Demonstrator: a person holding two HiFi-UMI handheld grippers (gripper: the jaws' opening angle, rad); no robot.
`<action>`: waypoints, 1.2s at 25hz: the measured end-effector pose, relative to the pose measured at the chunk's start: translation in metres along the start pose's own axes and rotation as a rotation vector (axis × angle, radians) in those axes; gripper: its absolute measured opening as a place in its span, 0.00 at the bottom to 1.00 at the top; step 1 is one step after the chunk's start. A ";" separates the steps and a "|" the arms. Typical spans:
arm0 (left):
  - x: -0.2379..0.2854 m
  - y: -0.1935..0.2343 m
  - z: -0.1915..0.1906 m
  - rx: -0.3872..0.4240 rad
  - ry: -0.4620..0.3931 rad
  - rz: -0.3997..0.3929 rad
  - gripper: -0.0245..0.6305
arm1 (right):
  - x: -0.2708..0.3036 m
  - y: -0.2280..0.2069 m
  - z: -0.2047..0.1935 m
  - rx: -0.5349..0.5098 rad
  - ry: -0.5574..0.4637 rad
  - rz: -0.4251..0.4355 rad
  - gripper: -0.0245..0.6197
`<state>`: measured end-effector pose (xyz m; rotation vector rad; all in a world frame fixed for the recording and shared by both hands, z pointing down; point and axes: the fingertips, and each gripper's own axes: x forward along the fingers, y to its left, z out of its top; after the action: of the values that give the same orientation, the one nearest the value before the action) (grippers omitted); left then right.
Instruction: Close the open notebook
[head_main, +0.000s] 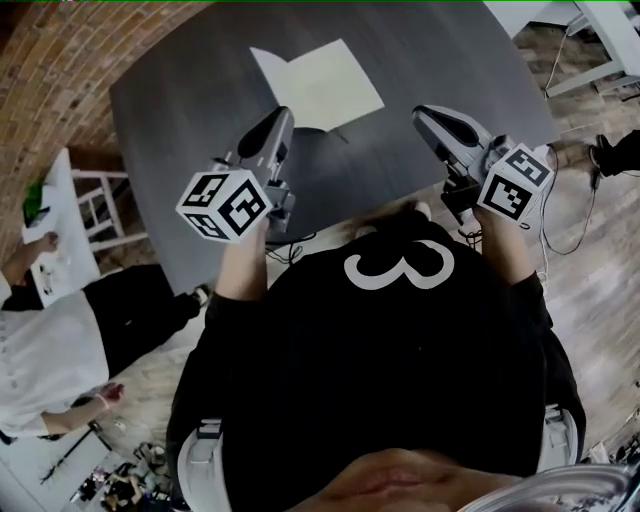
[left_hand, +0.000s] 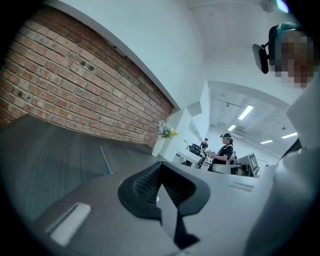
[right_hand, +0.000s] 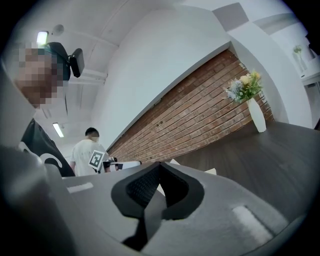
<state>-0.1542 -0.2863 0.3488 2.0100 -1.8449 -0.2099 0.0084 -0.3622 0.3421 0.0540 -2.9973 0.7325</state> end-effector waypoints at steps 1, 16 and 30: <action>0.001 0.003 -0.002 -0.001 -0.001 0.018 0.06 | 0.001 -0.002 -0.001 0.003 0.005 0.013 0.04; 0.000 0.083 -0.018 -0.065 -0.012 0.352 0.06 | 0.031 -0.047 0.014 0.041 0.132 0.148 0.04; 0.018 0.123 -0.071 -0.235 0.007 0.432 0.06 | 0.038 -0.081 0.021 0.043 0.212 0.188 0.04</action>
<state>-0.2388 -0.2960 0.4640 1.4180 -2.0868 -0.2768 -0.0262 -0.4450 0.3629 -0.2884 -2.8098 0.7657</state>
